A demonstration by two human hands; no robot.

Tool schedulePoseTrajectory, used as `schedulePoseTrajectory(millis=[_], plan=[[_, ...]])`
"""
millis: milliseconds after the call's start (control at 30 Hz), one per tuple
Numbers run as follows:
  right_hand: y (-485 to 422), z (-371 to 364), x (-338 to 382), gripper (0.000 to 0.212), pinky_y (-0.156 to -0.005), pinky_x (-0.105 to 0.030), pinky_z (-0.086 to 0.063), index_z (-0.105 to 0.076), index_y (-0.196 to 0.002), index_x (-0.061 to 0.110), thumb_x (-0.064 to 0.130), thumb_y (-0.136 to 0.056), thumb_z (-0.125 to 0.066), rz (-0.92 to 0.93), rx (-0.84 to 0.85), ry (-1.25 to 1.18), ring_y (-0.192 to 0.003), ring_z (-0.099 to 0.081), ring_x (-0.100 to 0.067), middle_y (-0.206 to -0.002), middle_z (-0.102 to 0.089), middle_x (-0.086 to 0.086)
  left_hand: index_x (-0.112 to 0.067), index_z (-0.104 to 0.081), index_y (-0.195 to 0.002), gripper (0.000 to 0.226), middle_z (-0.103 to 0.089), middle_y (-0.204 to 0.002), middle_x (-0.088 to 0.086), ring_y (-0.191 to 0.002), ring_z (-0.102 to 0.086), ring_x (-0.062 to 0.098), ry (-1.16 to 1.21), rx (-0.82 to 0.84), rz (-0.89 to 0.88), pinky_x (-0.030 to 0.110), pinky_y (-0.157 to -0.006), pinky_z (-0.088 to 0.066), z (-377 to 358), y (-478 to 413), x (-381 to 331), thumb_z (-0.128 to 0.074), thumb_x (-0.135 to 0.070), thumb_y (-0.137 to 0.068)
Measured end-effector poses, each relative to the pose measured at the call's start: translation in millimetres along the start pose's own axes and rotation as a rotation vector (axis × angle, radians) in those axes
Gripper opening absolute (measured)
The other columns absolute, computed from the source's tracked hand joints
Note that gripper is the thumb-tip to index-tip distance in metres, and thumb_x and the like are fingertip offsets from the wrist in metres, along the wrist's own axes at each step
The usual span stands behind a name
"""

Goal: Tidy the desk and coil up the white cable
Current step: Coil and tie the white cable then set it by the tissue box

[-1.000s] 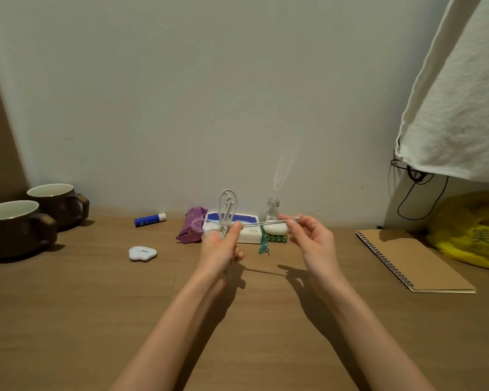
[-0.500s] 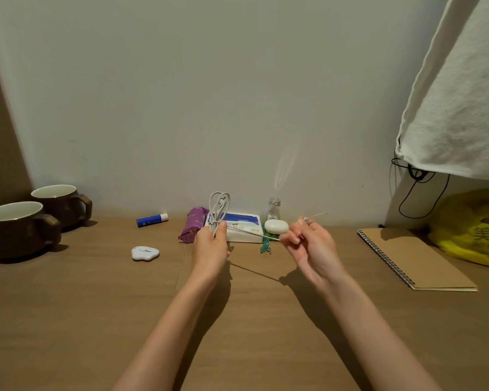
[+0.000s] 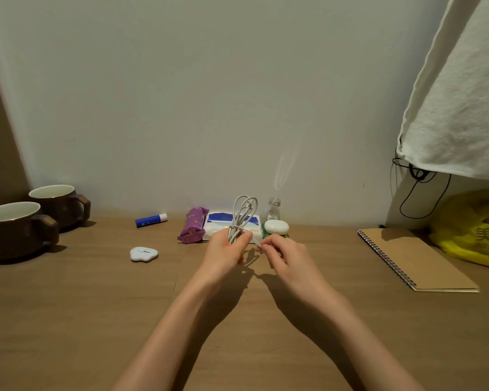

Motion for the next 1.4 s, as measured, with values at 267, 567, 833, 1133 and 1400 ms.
schedulePoseTrajectory(millis=[267,567,833,1133,1400], plan=[[2,0,5,0.014,-0.061,-0.007,-0.039,-0.066,-0.095,0.023,0.023,-0.096,-0.052,0.069,-0.012,0.079,-0.075,-0.053,0.006,-0.085,-0.061,0.014,-0.009,-0.053,-0.081,0.027,-0.049,-0.066,0.005,-0.062,-0.049,0.016,-0.104,-0.136,0.021,0.029,-0.057,-0.043,-1,-3,10,-0.048,-0.031,-0.096],[3,10,7,0.017,-0.061,-0.013,-0.034,-0.067,-0.089,0.024,0.025,-0.097,-0.052,0.085,0.059,0.098,-0.068,-0.05,0.006,-0.065,-0.048,0.019,-0.014,-0.053,-0.076,0.027,-0.048,-0.065,0.001,-0.058,-0.045,0.013,-0.164,-0.185,0.015,0.026,-0.055,-0.038,15,-8,15,-0.046,-0.03,-0.097],[3,34,14,0.017,-0.082,-0.022,-0.029,-0.067,-0.089,0.027,0.037,-0.094,-0.053,0.256,-0.038,0.209,-0.078,-0.044,0.004,-0.074,-0.05,0.026,-0.017,-0.059,-0.088,0.023,-0.061,-0.076,-0.002,-0.07,-0.057,0.012,-0.532,-0.231,-0.09,0.035,-0.064,-0.05,29,-9,18,-0.048,-0.037,-0.094],[1,64,5,0.027,-0.08,-0.016,-0.025,-0.069,-0.096,0.035,0.05,-0.087,-0.048,0.288,-0.228,0.257,-0.077,-0.039,0.003,-0.075,-0.049,0.033,-0.031,-0.07,-0.094,0.01,-0.068,-0.085,-0.01,-0.075,-0.058,0.001,-0.733,0.387,-0.404,0.025,-0.068,-0.048,-9,21,-11,-0.061,-0.031,-0.088],[5,79,-11,0.012,-0.061,-0.018,-0.049,-0.076,-0.089,0.017,0.013,-0.087,-0.064,-0.034,0.13,-0.29,-0.066,-0.061,-0.009,-0.075,-0.072,0.004,-0.023,-0.066,-0.084,0.007,-0.052,-0.067,-0.003,-0.059,-0.043,0.006,-0.175,0.67,-0.284,0.018,-0.053,-0.035,-21,39,-47,-0.06,-0.025,-0.088]])
Point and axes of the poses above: each hand's wrist, its own y-axis away from the middle knuckle, its own z-axis out of the back of the hand, x = y × z, the point moved 3 cm from there along -y, towards the middle knuckle
